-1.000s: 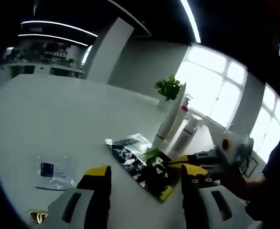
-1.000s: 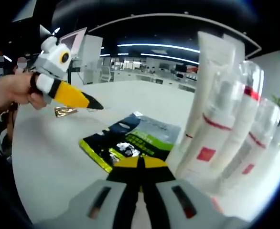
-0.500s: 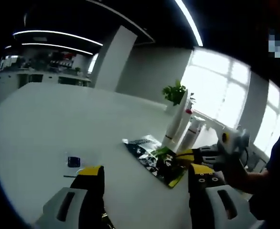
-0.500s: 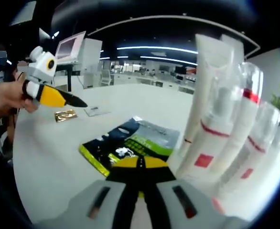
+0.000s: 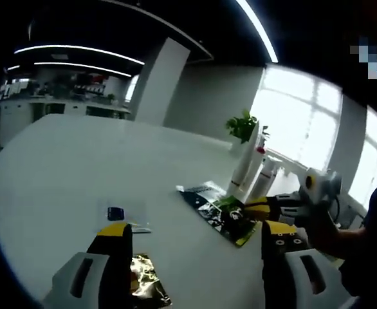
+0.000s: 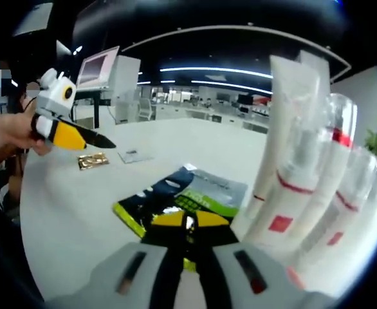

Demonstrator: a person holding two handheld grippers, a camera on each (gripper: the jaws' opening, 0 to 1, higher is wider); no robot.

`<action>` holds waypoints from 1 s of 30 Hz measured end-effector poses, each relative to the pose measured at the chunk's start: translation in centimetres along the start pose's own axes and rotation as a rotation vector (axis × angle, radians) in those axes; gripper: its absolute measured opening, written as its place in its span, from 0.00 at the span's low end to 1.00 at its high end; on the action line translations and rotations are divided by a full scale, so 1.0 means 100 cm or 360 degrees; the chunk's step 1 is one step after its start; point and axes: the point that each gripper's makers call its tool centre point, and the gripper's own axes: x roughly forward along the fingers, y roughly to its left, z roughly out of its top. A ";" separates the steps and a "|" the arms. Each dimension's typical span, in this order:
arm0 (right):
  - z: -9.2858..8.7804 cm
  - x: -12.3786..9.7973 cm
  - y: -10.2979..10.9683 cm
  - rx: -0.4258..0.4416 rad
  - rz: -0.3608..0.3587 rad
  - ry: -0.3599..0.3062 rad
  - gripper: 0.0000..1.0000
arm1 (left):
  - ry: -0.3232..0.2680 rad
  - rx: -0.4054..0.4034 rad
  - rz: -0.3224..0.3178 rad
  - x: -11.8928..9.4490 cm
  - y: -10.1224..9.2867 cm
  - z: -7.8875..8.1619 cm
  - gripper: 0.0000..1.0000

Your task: Arrange the skincare products in the storage area until every visible bottle or jar stands upright without overlapping.

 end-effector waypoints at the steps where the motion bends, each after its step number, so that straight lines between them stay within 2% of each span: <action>1: 0.000 0.000 0.001 0.0007 0.0002 -0.0001 0.05 | -0.0004 0.0001 0.0001 -0.001 0.000 0.000 0.88; 6: 0.002 0.000 0.004 0.0005 0.0012 -0.0019 0.08 | -0.0008 0.0009 0.0030 -0.004 0.004 0.000 0.93; 10: 0.011 0.000 0.006 0.0032 0.0031 -0.0084 0.17 | -0.0002 0.0032 0.0071 -0.010 0.011 0.001 0.96; 20: 0.013 0.003 0.017 0.0009 0.0089 -0.0093 0.25 | -0.0001 0.0010 0.0115 -0.017 0.027 0.001 0.96; 23: 0.015 0.005 0.021 0.0009 0.0115 -0.0100 0.31 | -0.0004 -0.0001 0.0122 -0.019 0.029 0.000 0.96; 26: 0.021 0.004 0.024 0.0004 0.0130 -0.0131 0.38 | 0.0005 -0.0013 0.0126 -0.022 0.032 -0.002 0.96; 27: 0.028 0.003 0.023 0.0000 0.0109 -0.0190 0.46 | 0.0003 -0.0020 0.0128 -0.023 0.033 -0.002 0.96; 30: 0.036 0.003 0.027 -0.0004 0.0118 -0.0230 0.66 | -0.0003 -0.0034 0.0148 -0.027 0.037 -0.001 0.96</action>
